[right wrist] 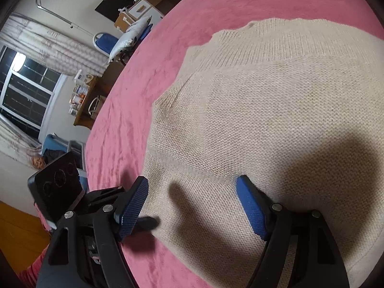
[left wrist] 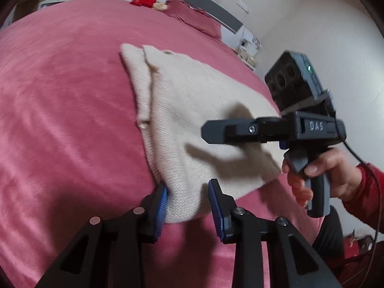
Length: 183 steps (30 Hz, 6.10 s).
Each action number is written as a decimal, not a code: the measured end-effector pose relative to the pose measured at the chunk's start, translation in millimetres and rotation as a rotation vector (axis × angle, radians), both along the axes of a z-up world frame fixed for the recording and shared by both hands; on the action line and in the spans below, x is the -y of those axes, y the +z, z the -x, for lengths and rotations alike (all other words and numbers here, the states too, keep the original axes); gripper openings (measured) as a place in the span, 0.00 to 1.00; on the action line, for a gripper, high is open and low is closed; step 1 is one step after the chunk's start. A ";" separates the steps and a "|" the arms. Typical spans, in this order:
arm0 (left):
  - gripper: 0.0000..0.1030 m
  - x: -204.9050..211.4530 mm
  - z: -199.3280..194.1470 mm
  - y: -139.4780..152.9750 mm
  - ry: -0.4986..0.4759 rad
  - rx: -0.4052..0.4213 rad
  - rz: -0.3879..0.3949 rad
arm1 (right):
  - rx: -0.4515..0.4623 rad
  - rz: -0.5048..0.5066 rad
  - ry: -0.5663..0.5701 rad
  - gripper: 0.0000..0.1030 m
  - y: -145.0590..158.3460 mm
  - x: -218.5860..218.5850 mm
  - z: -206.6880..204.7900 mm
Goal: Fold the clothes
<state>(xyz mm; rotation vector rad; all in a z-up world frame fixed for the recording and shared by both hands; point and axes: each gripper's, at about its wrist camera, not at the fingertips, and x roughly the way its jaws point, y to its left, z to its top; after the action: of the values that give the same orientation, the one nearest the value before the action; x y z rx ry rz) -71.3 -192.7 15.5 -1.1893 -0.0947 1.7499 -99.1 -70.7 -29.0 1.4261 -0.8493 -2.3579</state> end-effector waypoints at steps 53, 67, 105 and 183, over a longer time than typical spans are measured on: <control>0.36 -51.5 25.2 73.2 0.422 -0.436 0.220 | -0.125 -0.379 -0.750 0.80 63.4 -252.1 -214.4; 0.37 -23.7 23.8 25.6 0.343 -0.236 0.377 | -0.022 -0.033 -0.671 0.81 7.1 -255.1 -282.4; 0.37 -94.9 75.6 51.9 0.359 -0.402 0.496 | -0.146 -0.059 -0.625 0.98 20.9 -291.3 -220.3; 0.12 -49.6 -3.4 161.0 0.196 -0.010 -0.204 | -0.289 0.461 -0.555 0.23 119.2 -238.2 -297.6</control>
<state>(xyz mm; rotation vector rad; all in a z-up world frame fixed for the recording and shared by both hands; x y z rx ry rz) -67.9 -143.1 176.5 -1.0496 -0.3858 1.8657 198.5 167.6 90.1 0.7055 -1.7260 -2.3999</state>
